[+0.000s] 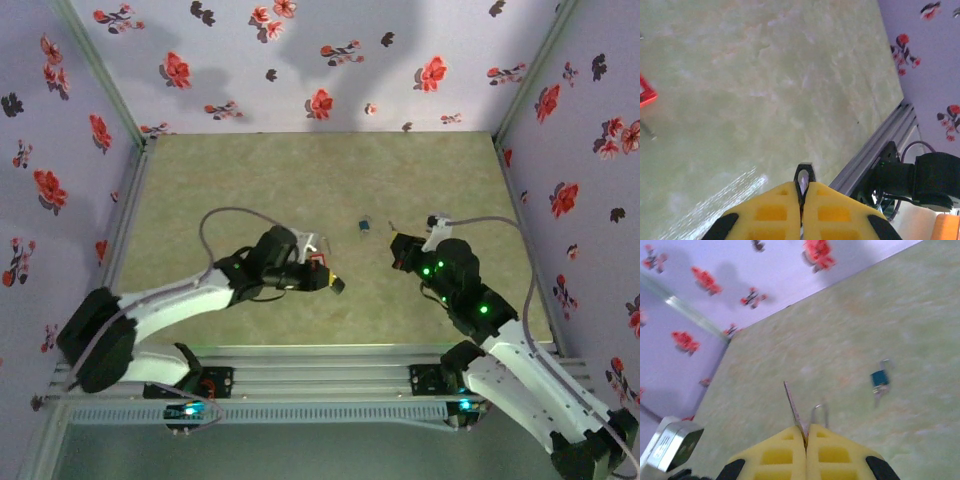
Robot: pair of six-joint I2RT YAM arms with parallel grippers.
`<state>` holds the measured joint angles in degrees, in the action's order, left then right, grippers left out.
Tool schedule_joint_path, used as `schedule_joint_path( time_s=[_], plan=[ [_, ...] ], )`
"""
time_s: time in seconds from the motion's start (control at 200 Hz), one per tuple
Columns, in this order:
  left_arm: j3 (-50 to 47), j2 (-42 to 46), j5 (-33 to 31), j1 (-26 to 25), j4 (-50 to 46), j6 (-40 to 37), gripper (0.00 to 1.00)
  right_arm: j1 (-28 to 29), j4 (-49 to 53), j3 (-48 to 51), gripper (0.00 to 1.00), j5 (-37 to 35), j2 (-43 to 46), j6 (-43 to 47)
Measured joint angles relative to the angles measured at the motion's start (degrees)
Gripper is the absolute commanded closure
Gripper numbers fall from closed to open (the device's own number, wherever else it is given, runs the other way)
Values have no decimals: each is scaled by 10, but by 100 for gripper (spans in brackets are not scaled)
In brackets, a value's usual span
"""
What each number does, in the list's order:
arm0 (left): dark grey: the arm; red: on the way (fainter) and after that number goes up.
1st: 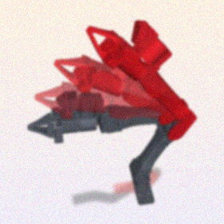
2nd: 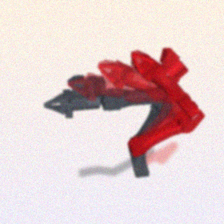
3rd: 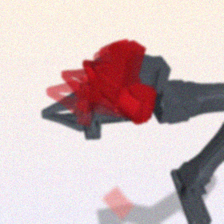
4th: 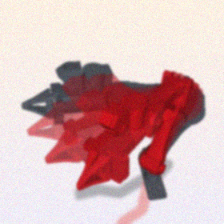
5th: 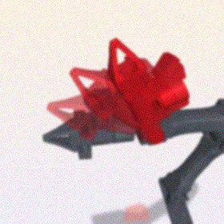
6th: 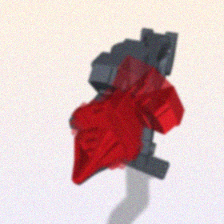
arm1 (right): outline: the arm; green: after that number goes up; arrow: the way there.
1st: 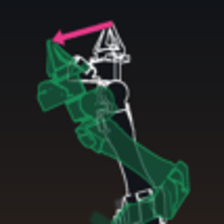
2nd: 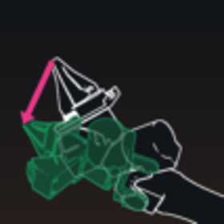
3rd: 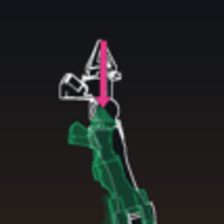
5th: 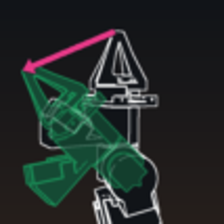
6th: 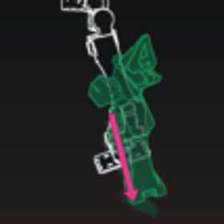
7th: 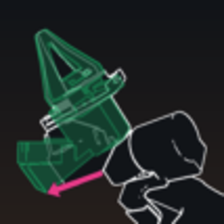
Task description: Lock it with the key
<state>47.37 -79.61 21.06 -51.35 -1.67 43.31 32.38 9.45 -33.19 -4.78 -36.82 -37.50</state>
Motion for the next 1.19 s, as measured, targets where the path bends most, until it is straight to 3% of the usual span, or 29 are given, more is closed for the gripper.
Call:
schedule_joint_path(
  time_s=[0.305,0.57,0.87,1.195],
  plan=[
    [225,-207,46,0,-133,-91,100,-56,12,31,100,-27,6,-11],
    [377,-348,60,1,-256,-161,100,-66,11,65,100,-23,39,-22],
    [475,-439,69,14,-345,-200,100,-66,7,71,100,-10,43,-22],
    [528,-479,86,22,-388,-221,100,-66,7,71,100,6,43,-23]
  ],
)
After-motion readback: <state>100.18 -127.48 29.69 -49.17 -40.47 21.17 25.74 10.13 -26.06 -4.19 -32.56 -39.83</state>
